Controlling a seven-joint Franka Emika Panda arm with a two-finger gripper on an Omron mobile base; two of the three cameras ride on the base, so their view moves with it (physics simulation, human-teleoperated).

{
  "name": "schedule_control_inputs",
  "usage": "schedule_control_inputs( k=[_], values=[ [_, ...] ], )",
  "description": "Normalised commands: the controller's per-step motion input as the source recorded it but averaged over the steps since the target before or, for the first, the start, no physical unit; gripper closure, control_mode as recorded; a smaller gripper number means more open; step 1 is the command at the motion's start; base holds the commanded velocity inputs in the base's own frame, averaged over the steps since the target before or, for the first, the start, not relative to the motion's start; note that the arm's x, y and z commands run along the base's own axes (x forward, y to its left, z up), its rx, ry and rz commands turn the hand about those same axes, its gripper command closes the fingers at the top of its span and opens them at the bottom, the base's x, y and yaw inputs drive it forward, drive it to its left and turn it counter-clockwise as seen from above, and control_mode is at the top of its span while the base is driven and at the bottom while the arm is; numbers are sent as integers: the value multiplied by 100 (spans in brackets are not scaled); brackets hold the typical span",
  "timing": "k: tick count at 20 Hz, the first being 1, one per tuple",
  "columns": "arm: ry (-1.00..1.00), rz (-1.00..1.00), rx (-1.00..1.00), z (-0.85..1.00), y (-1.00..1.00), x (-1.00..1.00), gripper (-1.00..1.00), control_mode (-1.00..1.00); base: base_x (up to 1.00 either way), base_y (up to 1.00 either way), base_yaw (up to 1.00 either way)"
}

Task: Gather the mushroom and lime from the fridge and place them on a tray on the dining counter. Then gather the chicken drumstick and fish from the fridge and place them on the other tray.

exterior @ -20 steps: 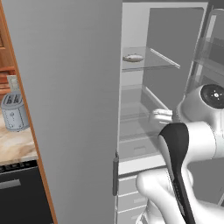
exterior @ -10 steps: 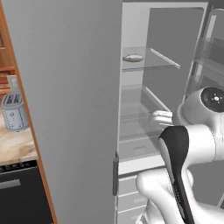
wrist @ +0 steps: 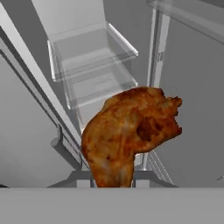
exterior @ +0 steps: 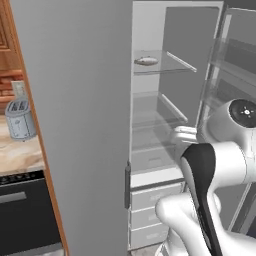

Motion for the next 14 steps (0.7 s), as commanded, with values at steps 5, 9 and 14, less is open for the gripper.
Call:
schedule_control_inputs(
  k=[5, 9, 14],
  values=[
    [0, 0, 0, 0, 0, 0, 100, 100, -47, 61, 6],
    [0, 0, 0, 0, 0, 0, 100, 100, -60, 95, 11],
    [0, 0, 0, 0, 0, 0, 100, 100, -85, 68, 40]
  ],
)
